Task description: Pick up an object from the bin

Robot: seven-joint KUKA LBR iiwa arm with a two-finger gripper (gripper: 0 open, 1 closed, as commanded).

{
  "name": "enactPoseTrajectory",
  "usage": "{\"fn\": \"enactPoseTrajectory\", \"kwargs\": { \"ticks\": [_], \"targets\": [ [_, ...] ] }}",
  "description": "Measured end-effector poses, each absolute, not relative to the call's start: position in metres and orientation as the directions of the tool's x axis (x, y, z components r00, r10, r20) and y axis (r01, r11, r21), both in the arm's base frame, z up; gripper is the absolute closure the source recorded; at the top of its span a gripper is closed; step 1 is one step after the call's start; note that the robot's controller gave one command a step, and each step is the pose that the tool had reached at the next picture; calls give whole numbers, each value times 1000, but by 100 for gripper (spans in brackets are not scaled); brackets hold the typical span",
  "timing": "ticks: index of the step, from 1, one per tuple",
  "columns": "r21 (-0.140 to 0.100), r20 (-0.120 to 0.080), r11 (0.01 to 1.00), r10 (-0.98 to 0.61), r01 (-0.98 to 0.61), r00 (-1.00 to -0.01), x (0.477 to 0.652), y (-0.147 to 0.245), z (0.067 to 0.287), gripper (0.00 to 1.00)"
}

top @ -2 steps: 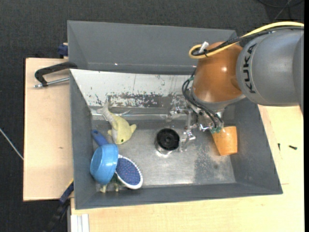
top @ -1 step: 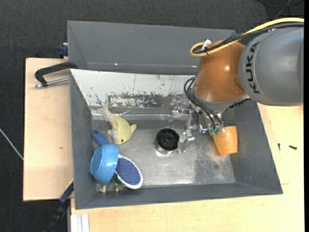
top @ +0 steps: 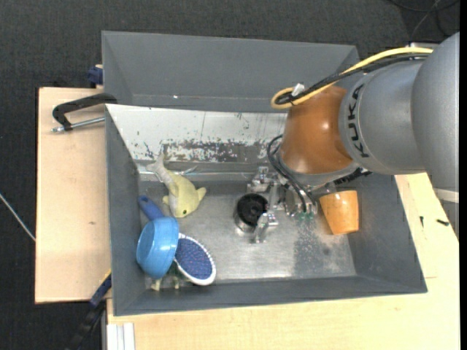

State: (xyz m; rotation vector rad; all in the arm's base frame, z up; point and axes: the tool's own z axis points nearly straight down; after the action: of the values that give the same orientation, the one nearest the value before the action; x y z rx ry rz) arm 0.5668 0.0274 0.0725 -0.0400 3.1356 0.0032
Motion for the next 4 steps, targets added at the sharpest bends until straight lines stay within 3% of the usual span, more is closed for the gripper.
{"fn": "enactPoseTrajectory", "kwargs": {
  "ticks": [1,2,3,4],
  "targets": [
    [1,-4,1000,-26,-26,-1000,568,28,75,0],
    [2,-11,1000,-26,-26,-1000,570,28,76,100],
    [1,-13,1000,-27,-27,-1000,573,29,141,100],
    [1,-12,1000,-27,-27,-1000,576,30,186,100]
  ]
}}
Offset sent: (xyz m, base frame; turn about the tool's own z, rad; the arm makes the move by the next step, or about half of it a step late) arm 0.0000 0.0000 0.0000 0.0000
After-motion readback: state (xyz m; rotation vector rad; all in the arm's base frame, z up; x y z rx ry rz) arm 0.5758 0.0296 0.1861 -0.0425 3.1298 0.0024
